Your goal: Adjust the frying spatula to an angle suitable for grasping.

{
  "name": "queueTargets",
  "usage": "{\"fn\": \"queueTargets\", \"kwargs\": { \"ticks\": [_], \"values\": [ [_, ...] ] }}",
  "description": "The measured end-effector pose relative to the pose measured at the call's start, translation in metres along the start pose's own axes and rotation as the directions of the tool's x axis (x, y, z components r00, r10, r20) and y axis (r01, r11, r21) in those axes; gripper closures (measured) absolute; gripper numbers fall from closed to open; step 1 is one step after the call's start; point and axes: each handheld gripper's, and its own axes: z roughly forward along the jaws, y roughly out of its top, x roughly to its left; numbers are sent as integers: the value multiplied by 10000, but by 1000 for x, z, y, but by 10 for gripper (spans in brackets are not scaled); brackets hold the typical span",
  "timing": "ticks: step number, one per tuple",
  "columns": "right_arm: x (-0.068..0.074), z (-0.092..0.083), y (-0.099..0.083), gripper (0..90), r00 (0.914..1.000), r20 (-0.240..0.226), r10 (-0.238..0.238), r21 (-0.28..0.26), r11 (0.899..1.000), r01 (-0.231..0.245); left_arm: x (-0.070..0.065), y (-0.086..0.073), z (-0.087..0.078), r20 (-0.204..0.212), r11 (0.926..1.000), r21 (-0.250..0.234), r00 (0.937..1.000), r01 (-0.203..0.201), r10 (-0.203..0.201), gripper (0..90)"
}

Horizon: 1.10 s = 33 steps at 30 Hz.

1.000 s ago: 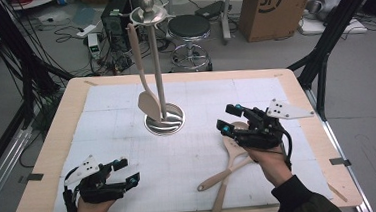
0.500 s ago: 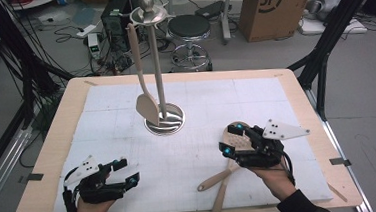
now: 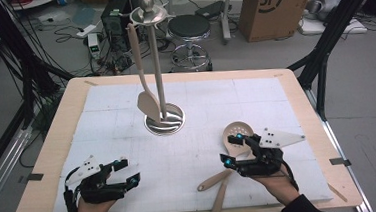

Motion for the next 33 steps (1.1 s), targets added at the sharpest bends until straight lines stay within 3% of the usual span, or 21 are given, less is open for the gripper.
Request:
{"fn": "queueTargets", "kwargs": {
  "ticks": [3,5,21,33],
  "values": [
    [0,2,-3,332,9999,-57,-136,311,9994,138,0,0,0,-10,10000,-13,10000,-8,8,257],
    [1,3,-5,332,9988,156,-474,576,9973,464,0,0,0,-5,10000,-1,10000,9,-9,257],
    [-1,14,-23,349,9984,-556,-133,1689,9854,226,0,-1,1,5,10000,55,10000,29,-29,257],
    [-2,11,-26,357,9987,-505,-80,1926,9811,176,-1,-1,1,22,10000,62,10000,0,-1,257]
  ]
}}
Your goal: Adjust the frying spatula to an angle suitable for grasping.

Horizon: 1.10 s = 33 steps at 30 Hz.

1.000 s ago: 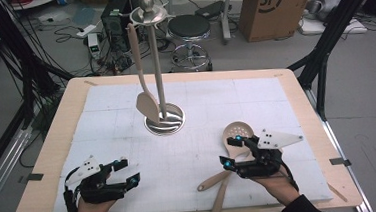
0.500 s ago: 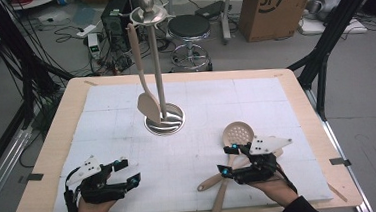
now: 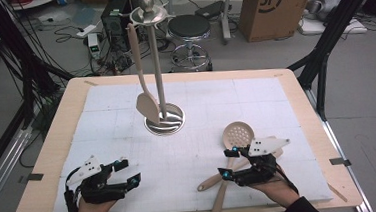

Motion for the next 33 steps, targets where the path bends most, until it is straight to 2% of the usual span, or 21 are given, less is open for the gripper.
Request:
{"fn": "queueTargets", "kwargs": {
  "ticks": [2,5,10,15,21,24,27,29,33],
  "values": [
    [-1,-1,-3,410,10000,-38,38,170,9998,-37,0,0,0,-7,10000,17,10000,-14,14,257],
    [0,0,-6,494,9991,-421,55,423,9991,-38,0,0,1,-32,10000,30,10000,-25,25,257],
    [1,5,-11,500,9973,-664,299,657,9975,-255,0,0,1,-21,10000,32,10000,-43,43,257],
    [4,8,-14,502,9965,-808,228,795,9967,-163,0,0,0,-28,10000,28,10000,-35,35,257],
    [9,11,-18,577,9921,-1228,250,932,9956,-136,-1,0,0,-31,10000,5,10000,-12,12,257],
    [11,12,-19,565,9909,-1318,258,1020,9947,-124,-1,0,0,-32,10000,21,10000,-19,19,257],
    [11,13,-19,565,9866,-1576,417,956,9951,-268,-1,0,0,-45,10000,35,10000,-24,24,257],
    [12,14,-21,606,9808,-1912,386,1018,9946,-193,0,0,0,-46,10000,44,10000,-46,47,257],
    [15,16,-23,691,9754,-2185,292,1224,9925,-22,-1,0,1,-20,10000,16,10000,-16,16,257]
  ]
}}
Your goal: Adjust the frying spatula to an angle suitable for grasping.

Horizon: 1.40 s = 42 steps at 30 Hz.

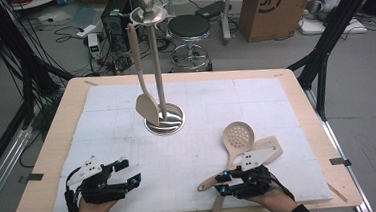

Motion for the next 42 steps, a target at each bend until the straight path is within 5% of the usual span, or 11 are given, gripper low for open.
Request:
{"fn": "queueTargets", "kwargs": {
  "ticks": [15,28,42],
  "values": [
    [1,14,-10,896,9992,-395,-86,553,9984,107,0,0,0,9,10000,13,10000,-29,29,257],
    [2,31,-14,896,9998,-80,-160,1022,9946,167,0,0,-1,4,10000,-14,10000,-20,20,257],
    [-7,38,0,896,9987,493,-158,765,9970,120,0,0,-1,19,10000,-17,10000,-3,3,257]
  ]
}}
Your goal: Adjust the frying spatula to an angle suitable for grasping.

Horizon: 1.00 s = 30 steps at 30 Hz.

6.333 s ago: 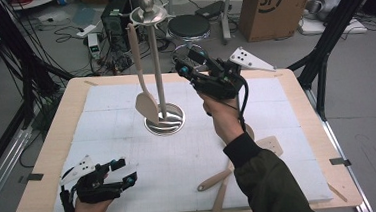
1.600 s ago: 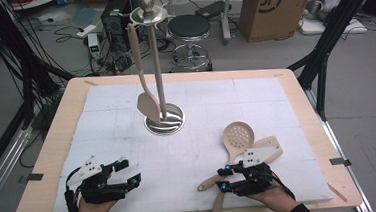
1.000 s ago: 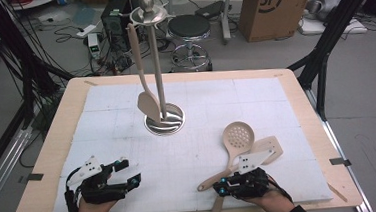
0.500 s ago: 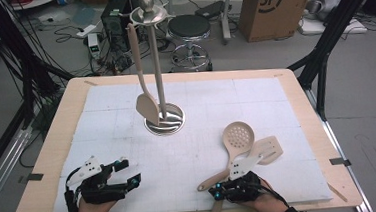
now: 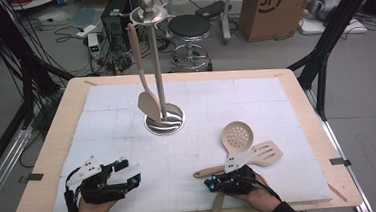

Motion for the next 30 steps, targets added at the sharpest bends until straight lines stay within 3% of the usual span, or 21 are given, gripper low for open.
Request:
{"fn": "queueTargets", "kwargs": {
  "ticks": [12,19,27,30],
  "values": [
    [-12,8,16,896,9993,197,318,51,9995,-319,0,0,0,3,10000,0,10000,-16,16,257],
    [-24,10,22,896,9963,72,851,-105,9963,-850,0,0,0,23,10000,-7,10000,-22,22,257],
    [-33,13,32,896,9899,329,1379,105,9903,-1384,0,0,0,12,10000,10,10000,-30,30,257],
    [-38,13,33,896,9849,344,1697,-39,9855,-1697,0,0,0,3,10000,2,10000,-29,29,257]
  ]
}}
